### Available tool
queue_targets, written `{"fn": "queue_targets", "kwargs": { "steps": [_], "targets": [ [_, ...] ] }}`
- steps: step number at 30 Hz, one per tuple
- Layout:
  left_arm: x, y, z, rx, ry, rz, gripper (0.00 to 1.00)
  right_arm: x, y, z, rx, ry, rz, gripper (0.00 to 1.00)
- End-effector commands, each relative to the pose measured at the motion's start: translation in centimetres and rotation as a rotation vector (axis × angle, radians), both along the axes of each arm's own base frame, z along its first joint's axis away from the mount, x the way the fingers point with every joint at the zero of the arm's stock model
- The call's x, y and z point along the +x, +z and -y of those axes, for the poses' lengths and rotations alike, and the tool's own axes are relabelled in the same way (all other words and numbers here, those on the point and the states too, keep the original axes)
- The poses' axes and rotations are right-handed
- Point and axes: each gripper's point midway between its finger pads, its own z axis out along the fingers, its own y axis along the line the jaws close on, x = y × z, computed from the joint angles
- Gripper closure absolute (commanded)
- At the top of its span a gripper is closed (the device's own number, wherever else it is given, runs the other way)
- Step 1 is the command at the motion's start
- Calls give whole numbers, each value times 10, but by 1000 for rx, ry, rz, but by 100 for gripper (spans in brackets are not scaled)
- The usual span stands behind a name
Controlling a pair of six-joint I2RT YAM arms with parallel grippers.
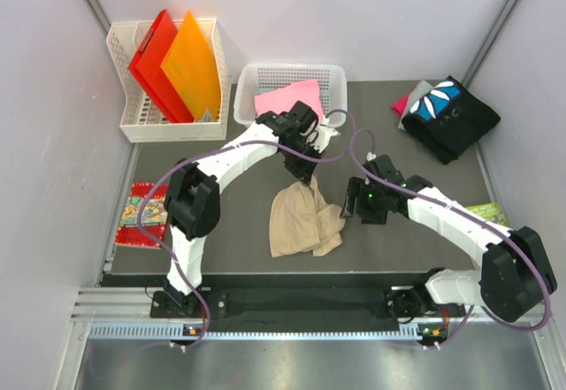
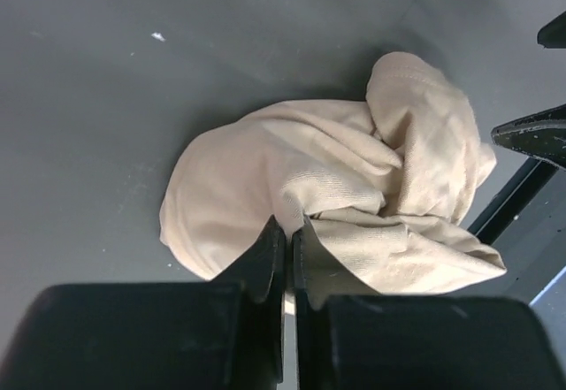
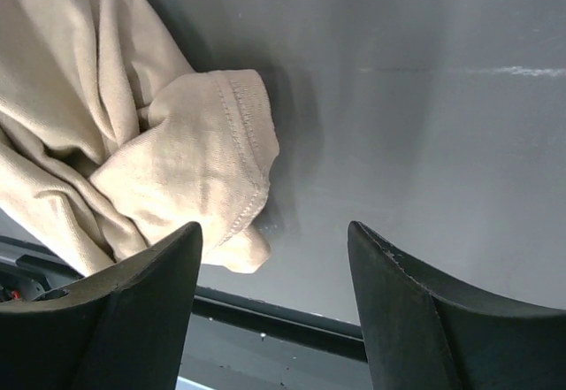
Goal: Fold and stack the t-shirts
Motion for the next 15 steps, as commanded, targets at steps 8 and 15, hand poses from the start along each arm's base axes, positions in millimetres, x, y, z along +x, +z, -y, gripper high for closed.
{"fn": "queue_targets", "kwargs": {
  "steps": [8, 15],
  "targets": [
    [1, 45, -77, 55, 39, 86, 100, 13, -14, -33, 56, 51, -3, 33],
    [-22, 66, -130, 112, 26, 134, 100, 35, -24, -74, 142, 104, -14, 37]
  ]
}}
